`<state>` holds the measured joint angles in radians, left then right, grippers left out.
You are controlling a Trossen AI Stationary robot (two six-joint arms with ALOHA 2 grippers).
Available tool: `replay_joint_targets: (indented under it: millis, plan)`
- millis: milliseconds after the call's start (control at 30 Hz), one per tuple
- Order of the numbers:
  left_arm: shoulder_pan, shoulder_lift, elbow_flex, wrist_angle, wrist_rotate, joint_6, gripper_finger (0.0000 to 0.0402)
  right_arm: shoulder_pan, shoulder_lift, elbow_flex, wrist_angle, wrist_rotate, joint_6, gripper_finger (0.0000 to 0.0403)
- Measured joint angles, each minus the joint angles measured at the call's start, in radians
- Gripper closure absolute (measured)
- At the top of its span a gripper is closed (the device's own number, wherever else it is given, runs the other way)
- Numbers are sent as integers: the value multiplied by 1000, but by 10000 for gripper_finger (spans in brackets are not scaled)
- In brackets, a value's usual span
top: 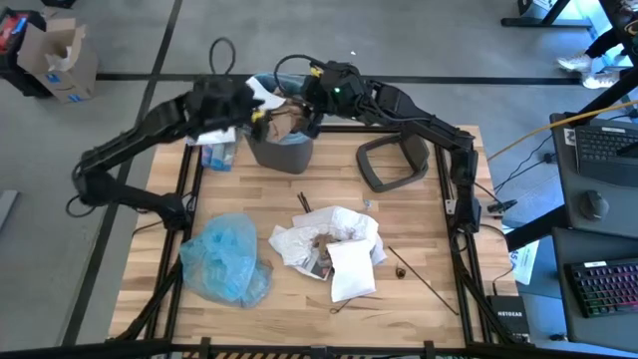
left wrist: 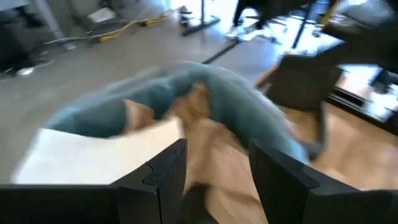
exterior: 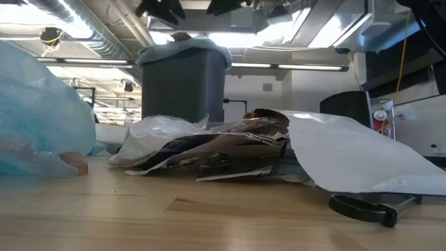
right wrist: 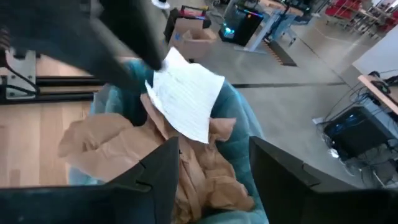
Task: Pick and place trash into bin
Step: Put the transparent cellophane and brown napkin into the trash bin
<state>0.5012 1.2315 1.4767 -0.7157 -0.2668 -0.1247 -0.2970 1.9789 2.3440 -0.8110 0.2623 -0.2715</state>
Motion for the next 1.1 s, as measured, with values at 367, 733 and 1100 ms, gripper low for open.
replay_joint_targets:
  millis: [367,733,1100]
  plan:
    - [155,248,59,-97,123,-149,235,-5,-71,1,-95,-7,-49,219]
    - [140,444,57,-94,172,-186,235,-11,-72,-48,-140,-141,-54,219]
    - [148,537,-14,-92,214,-190,235,-11,-71,-65,-151,-141,-102,219]
